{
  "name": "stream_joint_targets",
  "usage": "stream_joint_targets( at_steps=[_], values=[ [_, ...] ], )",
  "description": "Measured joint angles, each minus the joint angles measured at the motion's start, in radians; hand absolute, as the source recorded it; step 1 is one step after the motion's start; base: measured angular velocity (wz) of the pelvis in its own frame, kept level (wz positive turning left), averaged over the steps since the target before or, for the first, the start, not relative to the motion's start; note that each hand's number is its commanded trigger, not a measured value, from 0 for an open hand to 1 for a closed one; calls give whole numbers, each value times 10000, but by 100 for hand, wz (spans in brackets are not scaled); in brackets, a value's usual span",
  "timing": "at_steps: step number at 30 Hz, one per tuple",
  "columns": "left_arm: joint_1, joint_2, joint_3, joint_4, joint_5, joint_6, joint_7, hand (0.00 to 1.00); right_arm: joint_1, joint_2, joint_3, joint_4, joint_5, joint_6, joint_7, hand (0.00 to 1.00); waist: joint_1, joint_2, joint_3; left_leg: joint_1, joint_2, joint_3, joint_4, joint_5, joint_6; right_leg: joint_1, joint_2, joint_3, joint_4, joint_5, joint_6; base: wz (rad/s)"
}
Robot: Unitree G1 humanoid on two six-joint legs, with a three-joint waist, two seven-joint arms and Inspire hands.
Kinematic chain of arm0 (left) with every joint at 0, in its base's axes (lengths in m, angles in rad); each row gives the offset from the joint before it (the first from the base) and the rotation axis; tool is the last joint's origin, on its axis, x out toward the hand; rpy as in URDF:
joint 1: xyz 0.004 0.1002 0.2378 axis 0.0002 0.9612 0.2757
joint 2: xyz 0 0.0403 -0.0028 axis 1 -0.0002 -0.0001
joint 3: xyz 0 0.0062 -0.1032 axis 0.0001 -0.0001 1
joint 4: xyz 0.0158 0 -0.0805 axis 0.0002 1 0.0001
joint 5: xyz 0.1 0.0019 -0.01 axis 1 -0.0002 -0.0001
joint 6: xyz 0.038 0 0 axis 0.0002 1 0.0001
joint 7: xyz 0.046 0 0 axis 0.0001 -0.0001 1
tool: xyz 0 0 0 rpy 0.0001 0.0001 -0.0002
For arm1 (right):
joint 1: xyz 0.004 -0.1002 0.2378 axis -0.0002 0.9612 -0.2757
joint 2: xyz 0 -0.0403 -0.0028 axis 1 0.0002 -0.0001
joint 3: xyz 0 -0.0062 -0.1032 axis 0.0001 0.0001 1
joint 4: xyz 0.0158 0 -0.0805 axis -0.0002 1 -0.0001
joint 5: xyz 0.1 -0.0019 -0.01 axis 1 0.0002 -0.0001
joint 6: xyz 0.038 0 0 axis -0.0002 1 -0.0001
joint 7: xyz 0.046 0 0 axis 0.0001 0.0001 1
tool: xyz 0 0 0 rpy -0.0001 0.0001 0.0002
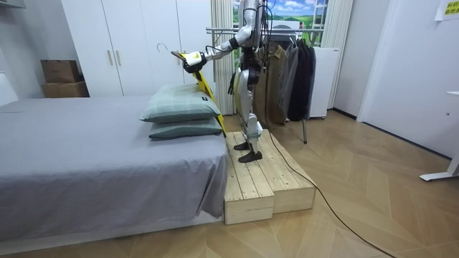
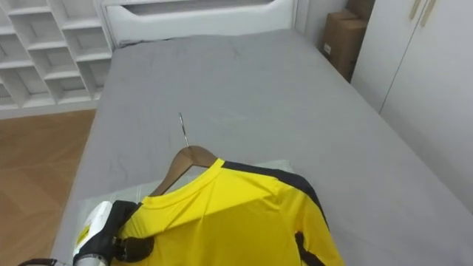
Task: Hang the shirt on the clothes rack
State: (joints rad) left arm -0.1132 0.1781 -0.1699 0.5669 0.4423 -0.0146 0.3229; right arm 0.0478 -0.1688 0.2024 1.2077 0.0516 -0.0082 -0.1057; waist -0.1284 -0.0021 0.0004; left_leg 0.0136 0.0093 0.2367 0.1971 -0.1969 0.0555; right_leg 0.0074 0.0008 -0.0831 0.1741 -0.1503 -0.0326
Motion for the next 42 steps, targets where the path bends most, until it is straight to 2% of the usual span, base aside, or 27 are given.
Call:
stream_joint_targets(
  at_steps=[8,13,17,22,26,30,33,35,37,41,42],
  values=[
    [5,41,0,-56,422,3,12,100,9,-11,-136,319,97,-35,132,0,-40,-49,10,139,-23,-19,-123,0,0,122,-3,7,-69,21,18,0],
    [58,163,-236,-627,1385,5,414,100,104,-140,-286,684,-870,9,87,0,-104,-35,16,198,-43,-52,-161,0,1,196,-13,-18,-77,17,26,0],
    [81,383,-700,-809,1415,1,754,100,135,-219,-281,888,-1776,192,-61,0,-145,40,46,351,-63,-56,-283,0,1,322,3,-11,-93,-1,49,0],
    [300,395,-865,-810,1487,2,896,100,113,-246,-293,901,-2254,319,-380,0,-151,49,55,384,-68,-74,-272,4,-3,320,8,-7,-85,-2,47,0],
    [508,482,-879,-901,2004,5,940,100,55,-298,-409,837,-2647,335,-674,0,6,22,69,387,-71,-70,-283,5,-3,300,17,12,-76,-5,47,-2],
    [1040,875,-862,-1485,2030,5,1200,100,-347,-373,-802,642,-2839,419,-1382,0,25,-58,86,364,-77,-74,-287,5,-3,281,16,-17,-63,-37,46,0],
    [1232,884,-759,-1819,2119,1,1256,100,-514,-486,-1393,171,-3271,407,-1957,0,215,-122,68,370,-87,-89,-279,5,-4,295,26,-53,-81,-36,47,2],
    [1262,885,-695,-1819,2186,-1,1399,100,-686,-575,-1813,-216,-3982,168,-2560,0,235,-141,76,410,-114,-218,-261,6,-1,411,7,-166,-121,-37,48,15],
    [1326,891,-698,-1819,2177,-24,1447,100,-703,-656,-1865,-501,-4183,-7,-3008,0,275,-162,70,498,-114,-235,-275,6,-2,550,7,-200,-229,-36,49,11],
    [1505,1023,-701,-1816,2183,-42,1501,100,-688,-647,-1853,-1755,-4941,-46,-3723,0,348,-190,70,561,-110,-249,-275,9,-6,617,13,-201,-223,-45,56,-1],
    [1537,1015,-704,-1811,2175,-80,1501,100,-686,-648,-1843,-2147,-5417,-67,-3973,0,460,-216,84,613,-107,-226,-280,10,-9,639,28,-135,-222,-44,56,-12]
  ],
)
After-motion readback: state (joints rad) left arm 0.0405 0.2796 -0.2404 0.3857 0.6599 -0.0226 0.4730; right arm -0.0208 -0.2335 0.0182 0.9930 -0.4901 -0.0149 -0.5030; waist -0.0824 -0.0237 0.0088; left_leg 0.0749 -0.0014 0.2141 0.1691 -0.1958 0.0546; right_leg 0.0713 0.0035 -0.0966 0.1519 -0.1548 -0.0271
